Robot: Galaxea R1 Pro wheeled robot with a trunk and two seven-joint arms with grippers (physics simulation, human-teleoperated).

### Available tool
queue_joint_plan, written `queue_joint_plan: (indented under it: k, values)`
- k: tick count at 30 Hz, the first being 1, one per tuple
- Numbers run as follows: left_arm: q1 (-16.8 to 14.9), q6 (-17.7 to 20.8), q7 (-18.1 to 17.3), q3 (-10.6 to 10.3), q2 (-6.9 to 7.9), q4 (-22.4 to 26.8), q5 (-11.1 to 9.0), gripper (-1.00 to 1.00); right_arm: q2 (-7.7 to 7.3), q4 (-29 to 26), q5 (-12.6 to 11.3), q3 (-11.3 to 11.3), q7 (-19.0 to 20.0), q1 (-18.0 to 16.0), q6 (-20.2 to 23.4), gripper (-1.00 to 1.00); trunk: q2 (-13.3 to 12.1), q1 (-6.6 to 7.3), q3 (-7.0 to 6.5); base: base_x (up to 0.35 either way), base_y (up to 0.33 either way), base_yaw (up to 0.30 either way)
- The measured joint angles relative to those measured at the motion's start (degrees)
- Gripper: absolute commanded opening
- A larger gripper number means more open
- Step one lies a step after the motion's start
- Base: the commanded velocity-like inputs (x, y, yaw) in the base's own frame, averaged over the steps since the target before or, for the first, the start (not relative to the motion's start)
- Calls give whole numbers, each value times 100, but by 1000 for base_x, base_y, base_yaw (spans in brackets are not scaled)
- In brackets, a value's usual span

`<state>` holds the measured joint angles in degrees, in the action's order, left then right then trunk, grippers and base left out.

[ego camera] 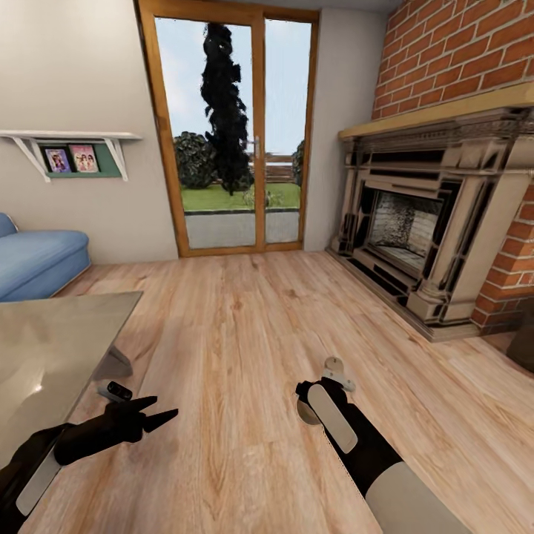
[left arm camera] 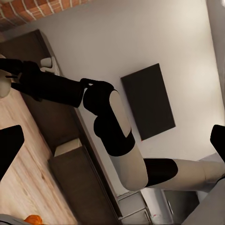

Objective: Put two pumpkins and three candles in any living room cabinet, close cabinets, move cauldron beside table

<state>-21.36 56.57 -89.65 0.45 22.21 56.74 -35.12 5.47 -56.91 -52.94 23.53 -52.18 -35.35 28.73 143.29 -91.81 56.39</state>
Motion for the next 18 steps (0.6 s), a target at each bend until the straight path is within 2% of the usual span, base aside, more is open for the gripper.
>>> queue_joint_plan:
  k: [6,14,18]
  values:
    - [1,3,0,0,0,1,0,100,-1,1,0,0,1,0,1,-100,0,0,-19,305,0,-207]
    - [2,1,1,2,1,3,0,100,6,-4,-1,9,16,-1,-1,-100,0,0,-21,305,62,-17]
    - [2,0,1,2,1,3,0,100,5,-3,-14,11,146,-1,-6,-100,0,0,-21,305,107,0]
